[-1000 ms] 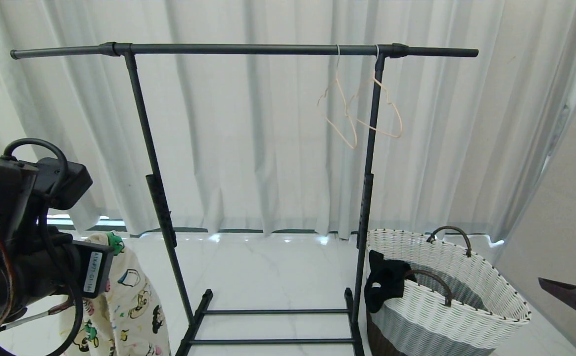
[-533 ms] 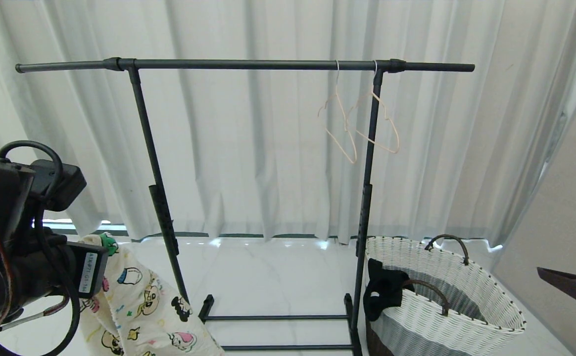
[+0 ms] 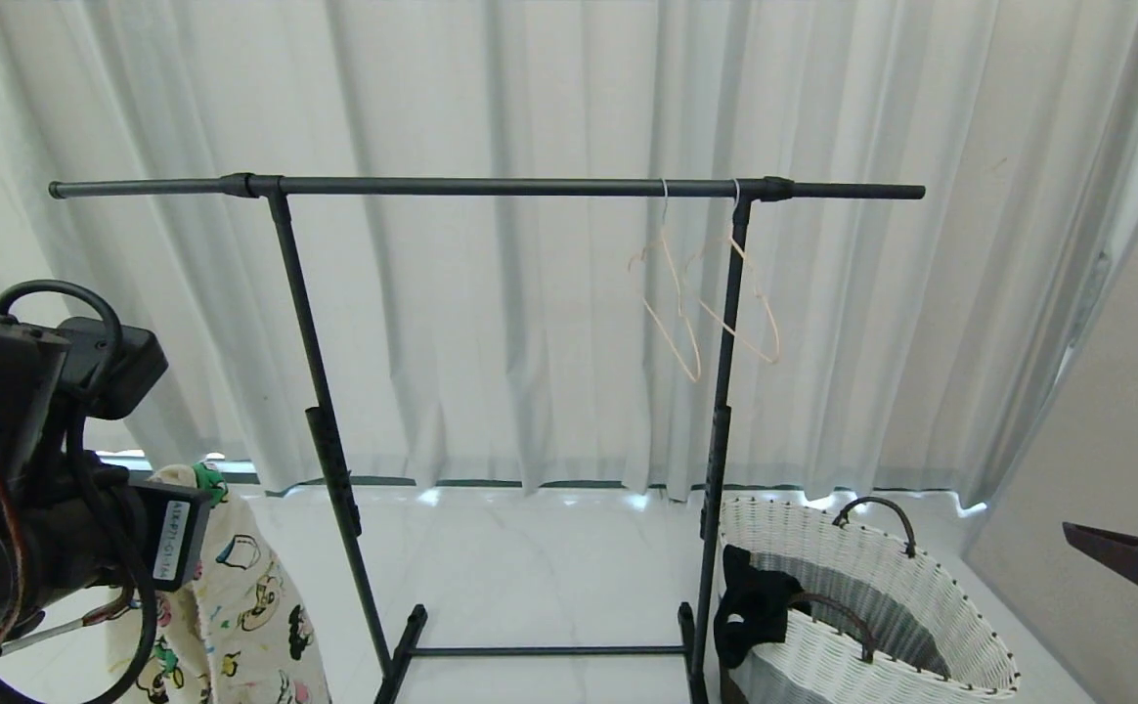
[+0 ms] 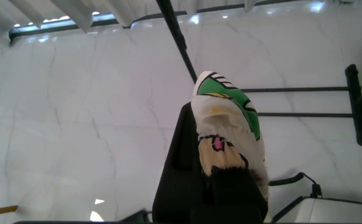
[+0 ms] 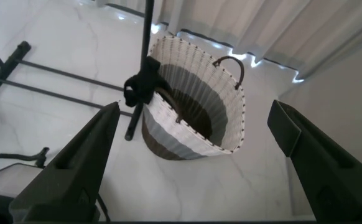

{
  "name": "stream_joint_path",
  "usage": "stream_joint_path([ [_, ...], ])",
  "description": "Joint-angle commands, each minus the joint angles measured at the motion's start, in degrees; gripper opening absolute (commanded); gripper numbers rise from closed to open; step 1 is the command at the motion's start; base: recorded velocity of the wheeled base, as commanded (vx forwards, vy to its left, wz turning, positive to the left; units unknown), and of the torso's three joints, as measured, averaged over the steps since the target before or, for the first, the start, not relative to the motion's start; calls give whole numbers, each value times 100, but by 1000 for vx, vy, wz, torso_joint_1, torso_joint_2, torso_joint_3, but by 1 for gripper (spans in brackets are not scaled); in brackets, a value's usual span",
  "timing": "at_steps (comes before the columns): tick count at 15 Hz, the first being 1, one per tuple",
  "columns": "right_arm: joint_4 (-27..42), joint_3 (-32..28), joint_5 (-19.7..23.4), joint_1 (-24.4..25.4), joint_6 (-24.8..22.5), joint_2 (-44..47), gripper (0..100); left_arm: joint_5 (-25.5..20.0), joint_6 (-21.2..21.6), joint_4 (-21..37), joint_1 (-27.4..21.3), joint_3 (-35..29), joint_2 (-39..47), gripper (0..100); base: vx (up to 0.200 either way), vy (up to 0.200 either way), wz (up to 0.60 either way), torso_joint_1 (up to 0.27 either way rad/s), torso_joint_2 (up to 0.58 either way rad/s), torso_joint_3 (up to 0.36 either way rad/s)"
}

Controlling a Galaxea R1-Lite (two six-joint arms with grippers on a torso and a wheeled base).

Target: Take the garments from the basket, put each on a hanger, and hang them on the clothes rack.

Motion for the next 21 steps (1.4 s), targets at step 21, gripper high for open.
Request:
stream_joint_path([
  [21, -411, -1442, 875, -533, 491, 1154, 100, 4, 5, -8, 0, 255, -335, 0, 38, 0, 0, 117, -266, -145],
])
